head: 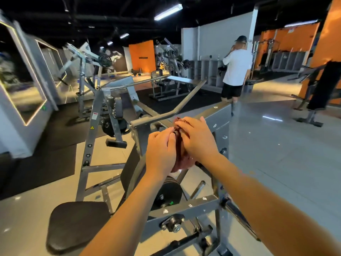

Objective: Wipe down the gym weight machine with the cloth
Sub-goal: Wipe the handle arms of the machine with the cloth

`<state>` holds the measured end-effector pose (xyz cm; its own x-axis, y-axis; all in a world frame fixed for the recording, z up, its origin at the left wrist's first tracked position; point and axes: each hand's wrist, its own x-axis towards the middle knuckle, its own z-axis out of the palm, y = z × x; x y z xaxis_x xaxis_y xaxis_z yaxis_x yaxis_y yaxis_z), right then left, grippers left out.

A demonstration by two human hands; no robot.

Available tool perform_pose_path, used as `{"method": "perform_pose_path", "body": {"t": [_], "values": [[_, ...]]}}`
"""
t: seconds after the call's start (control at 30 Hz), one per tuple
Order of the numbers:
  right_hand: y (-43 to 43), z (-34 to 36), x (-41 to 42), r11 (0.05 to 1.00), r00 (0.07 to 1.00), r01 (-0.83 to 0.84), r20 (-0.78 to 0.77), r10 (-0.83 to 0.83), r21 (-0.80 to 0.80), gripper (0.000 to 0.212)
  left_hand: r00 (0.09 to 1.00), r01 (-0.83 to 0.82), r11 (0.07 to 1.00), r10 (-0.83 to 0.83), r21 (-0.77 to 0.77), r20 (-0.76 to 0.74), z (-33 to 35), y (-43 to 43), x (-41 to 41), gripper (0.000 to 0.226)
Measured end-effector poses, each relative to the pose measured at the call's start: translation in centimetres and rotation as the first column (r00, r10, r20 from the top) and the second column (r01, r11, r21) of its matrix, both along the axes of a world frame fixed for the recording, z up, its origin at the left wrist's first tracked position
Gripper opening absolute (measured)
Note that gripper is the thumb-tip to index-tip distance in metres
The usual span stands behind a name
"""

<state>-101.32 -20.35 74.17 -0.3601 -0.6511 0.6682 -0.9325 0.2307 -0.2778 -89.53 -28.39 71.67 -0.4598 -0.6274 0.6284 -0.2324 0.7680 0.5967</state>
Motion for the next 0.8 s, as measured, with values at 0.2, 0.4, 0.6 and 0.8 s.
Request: {"method": "perform_pose_path", "body": {"t": [0.2,0.4,0.6,0.8], "values": [[-0.6,0.4,-0.3,0.993,0.988,0.069,0.141,-0.056,-0.091,0.031,0.992,-0.121,0.981,0.125,-0.151,0.017,-0.6,0.6,-1.4,0.043],[0.2,0.3,-3.5,0.998,0.997,-0.026,0.076,0.03,-0.055,0.03,0.987,-0.159,0.973,0.161,-0.166,-0.001,-1.4,0.1,-1.6,0.04],[-1.1,-0.2,-2.3,0.987,0.982,-0.071,0.165,0.095,-0.144,0.025,0.98,-0.197,0.972,0.193,-0.128,-0.045,-1.4,0.3,-2.1,0.038],[0.2,-0.3,-6.5,0.988,0.988,-0.139,0.054,0.143,-0.07,0.031,0.979,-0.204,0.973,0.2,-0.103,-0.048,-0.1,1.4,-3.5,0.044]]}}
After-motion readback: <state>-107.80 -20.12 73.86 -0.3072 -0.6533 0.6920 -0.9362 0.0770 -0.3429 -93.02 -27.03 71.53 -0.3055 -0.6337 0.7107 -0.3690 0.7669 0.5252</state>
